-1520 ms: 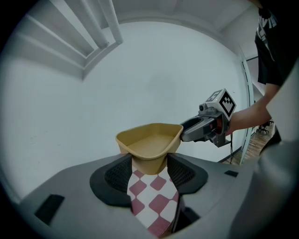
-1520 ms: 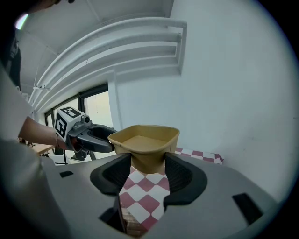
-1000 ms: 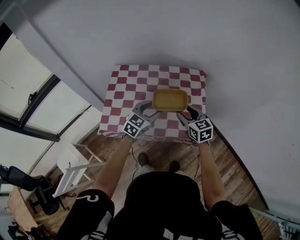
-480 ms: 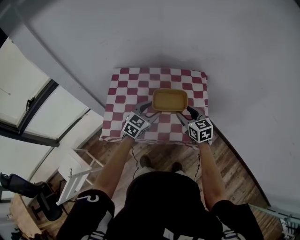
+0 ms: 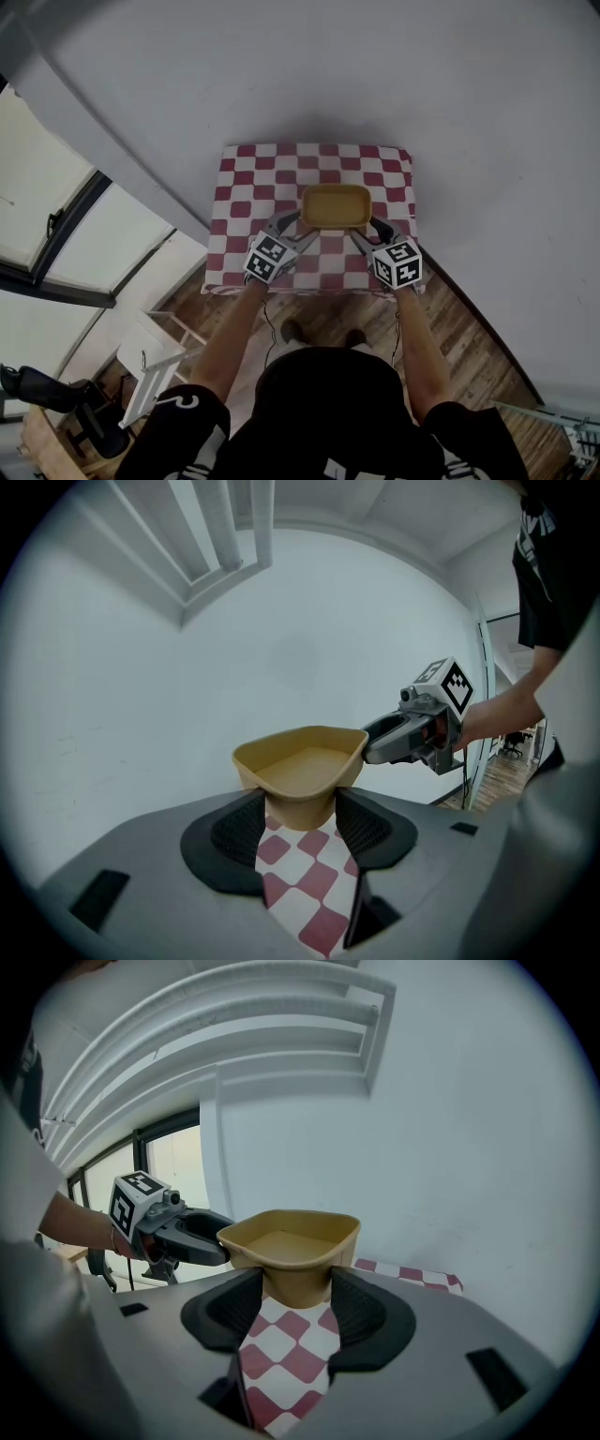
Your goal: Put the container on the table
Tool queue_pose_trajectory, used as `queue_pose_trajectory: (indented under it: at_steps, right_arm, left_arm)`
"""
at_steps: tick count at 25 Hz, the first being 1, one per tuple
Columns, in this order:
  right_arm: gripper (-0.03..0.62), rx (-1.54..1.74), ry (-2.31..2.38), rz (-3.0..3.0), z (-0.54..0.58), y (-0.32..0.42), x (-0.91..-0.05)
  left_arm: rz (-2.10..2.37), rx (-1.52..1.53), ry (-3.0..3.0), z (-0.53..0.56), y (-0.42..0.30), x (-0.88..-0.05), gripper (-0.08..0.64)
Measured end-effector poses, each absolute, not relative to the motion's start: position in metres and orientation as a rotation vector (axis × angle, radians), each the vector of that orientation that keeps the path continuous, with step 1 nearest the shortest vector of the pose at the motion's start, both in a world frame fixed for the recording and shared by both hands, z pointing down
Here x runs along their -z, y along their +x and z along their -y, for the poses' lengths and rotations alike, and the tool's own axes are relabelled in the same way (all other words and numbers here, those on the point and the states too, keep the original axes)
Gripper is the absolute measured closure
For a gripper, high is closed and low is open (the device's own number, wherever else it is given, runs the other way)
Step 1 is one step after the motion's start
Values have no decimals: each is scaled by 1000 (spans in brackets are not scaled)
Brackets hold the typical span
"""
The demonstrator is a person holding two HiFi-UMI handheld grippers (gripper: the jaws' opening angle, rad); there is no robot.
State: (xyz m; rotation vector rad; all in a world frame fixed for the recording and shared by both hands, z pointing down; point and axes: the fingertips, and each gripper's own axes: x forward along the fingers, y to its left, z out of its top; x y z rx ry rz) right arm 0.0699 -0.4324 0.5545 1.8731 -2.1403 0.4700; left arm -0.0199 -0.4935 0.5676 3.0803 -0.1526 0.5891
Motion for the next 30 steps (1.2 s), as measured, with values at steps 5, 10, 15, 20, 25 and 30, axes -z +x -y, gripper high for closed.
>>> queue_pose_trajectory:
  at_steps: [5, 10, 15, 20, 25, 30]
  right_arm:
    - [348, -473, 1888, 2117, 436, 62, -555]
    - [348, -475, 1906, 2095, 434, 51, -555]
    - [347, -470, 1923, 2083, 437, 44, -556]
    - [347, -458, 1902, 2091, 441, 44, -556]
    - [347, -466, 1861, 2128, 447, 56, -560]
    - [347, -459, 1811, 2165, 451, 71, -561]
  left_arm:
    - [128, -562, 3085, 498, -26, -569, 313]
    - [94, -551, 3072, 496, -36, -567, 313]
    - [77, -548, 3070, 500, -44, -567, 313]
    - [97, -544, 3066, 502, -44, -568, 313]
    - [153, -530, 3094, 508, -33, -570, 313]
    - [222, -564, 3062, 506, -22, -578, 313]
